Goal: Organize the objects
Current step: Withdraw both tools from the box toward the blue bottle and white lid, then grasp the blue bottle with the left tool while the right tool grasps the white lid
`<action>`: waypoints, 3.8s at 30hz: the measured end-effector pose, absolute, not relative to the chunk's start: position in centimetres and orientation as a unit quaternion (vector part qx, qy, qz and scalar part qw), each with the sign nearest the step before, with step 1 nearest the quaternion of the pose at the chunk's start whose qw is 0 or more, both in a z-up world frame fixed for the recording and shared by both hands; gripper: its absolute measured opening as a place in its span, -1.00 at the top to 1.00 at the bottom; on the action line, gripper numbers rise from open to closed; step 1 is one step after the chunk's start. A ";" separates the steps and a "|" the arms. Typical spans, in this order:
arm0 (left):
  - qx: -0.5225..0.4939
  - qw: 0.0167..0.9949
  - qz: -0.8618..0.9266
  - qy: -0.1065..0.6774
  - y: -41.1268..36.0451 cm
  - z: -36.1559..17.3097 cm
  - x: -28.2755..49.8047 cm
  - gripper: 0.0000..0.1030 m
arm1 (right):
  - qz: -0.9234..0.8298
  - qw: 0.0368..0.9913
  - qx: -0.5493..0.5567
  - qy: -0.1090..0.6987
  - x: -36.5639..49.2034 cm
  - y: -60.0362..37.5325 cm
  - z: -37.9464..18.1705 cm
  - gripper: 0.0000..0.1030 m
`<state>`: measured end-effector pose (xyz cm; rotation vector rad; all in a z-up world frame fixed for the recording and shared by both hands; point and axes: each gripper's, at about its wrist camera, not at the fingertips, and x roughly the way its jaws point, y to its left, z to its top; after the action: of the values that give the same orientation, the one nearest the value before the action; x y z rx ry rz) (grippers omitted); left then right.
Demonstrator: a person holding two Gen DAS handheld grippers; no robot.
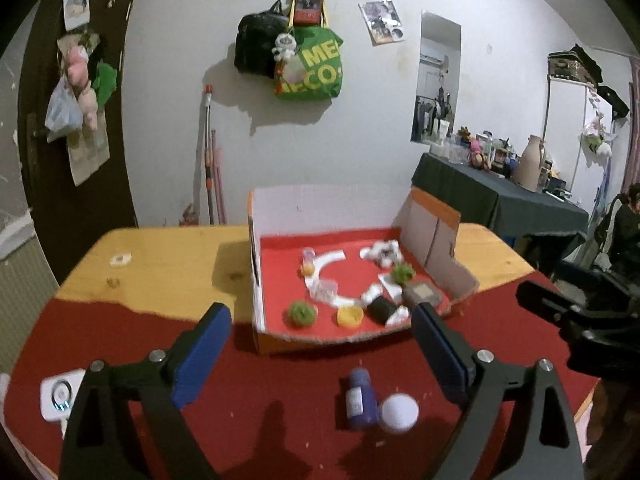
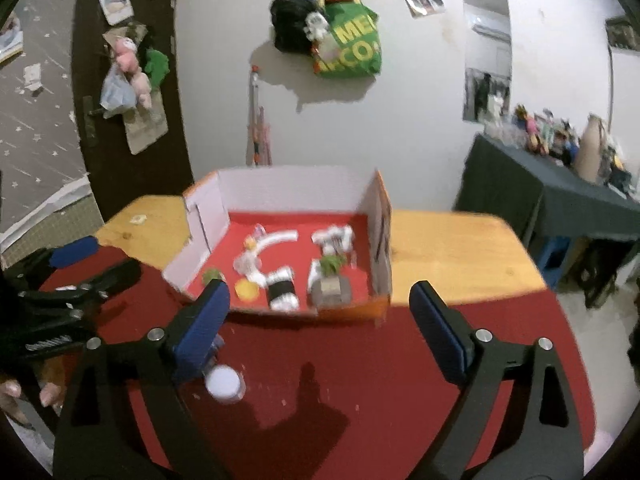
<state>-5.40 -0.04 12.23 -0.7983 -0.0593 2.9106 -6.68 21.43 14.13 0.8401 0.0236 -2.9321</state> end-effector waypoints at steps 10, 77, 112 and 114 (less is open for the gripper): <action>-0.323 0.066 0.944 -0.032 0.2 6.2 -6.5 -0.81 | -0.944 0.008 0.328 0.023 -9.0 21.0 8.3 -0.79; -0.428 0.101 0.898 -0.011 -3.2 1.9 -10.3 -0.81 | -0.886 0.136 0.434 0.091 -10.7 15.1 2.9 -0.79; -0.415 0.175 0.893 0.003 0.0 2.1 -9.8 0.12 | -0.888 0.143 0.426 0.099 -12.6 16.1 2.9 -0.40; -0.414 0.177 0.893 0.005 0.1 2.1 -9.8 0.30 | -0.888 0.149 0.425 0.093 -12.6 16.1 2.9 -0.26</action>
<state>-9.77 0.11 2.11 -1.1713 0.0135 2.5279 -12.60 16.11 2.90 1.2230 0.2664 -2.5529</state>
